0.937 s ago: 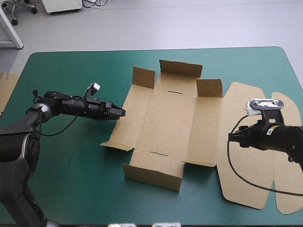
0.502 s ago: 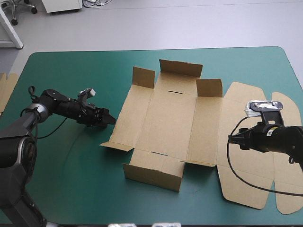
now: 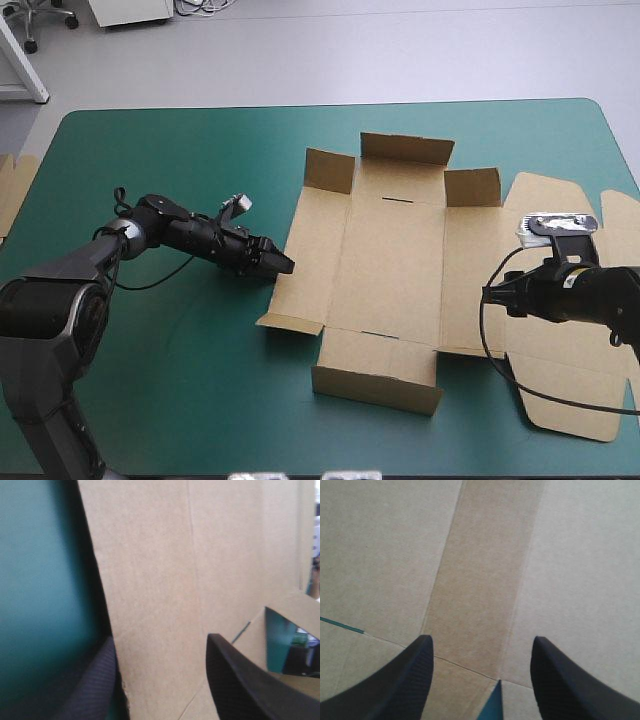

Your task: Fold the box

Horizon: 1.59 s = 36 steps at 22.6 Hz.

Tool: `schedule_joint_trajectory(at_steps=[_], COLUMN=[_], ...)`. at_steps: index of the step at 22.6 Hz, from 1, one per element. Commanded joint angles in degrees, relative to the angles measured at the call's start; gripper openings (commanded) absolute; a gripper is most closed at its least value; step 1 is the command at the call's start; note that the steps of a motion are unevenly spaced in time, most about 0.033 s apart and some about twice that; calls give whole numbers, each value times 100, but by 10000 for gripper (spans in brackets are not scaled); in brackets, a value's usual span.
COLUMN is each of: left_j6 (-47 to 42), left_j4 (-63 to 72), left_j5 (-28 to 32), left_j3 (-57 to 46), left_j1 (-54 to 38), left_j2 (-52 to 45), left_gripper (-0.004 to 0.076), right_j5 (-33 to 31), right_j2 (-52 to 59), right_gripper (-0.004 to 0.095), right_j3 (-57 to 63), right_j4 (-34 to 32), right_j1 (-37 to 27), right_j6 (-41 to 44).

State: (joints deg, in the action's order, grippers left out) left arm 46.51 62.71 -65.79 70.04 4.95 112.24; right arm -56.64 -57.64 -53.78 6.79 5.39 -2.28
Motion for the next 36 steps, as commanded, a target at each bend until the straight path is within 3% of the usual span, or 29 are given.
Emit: schedule_joint_trajectory(at_steps=[1, 11, 21, 26, 29, 33, 36], left_j6=[554, 911, 449, -167, -189, -199, -199], left_j4=[1463, 2225, 1502, 627, 628, 599, 494], left_j5=[-807, -715, 1035, 1384, 1536, 1683, 1767], left_j3=[97, 97, 97, 372, 578, 753, 753], left_j1=[163, 1176, 1529, 1754, 1822, 1844, 1853], left_j2=[-253, -253, -243, -243, -243, -243, -243], left_gripper=[403, 403, 403, 401, 361, 224, 216], right_j5=[199, 180, 72, 75, 75, 31, -2], right_j2=[66, 66, 66, 66, 66, 66, 66], right_gripper=[540, 540, 540, 540, 540, 540, 540], right_j3=[-193, -193, -193, -193, -193, -193, -193], right_j4=[6, -5, 31, 34, 44, 55, 55], right_j1=[-60, -60, -60, -60, -60, -60, -60], right_j6=[-15, -77, -113, -113, -113, -113, -113])
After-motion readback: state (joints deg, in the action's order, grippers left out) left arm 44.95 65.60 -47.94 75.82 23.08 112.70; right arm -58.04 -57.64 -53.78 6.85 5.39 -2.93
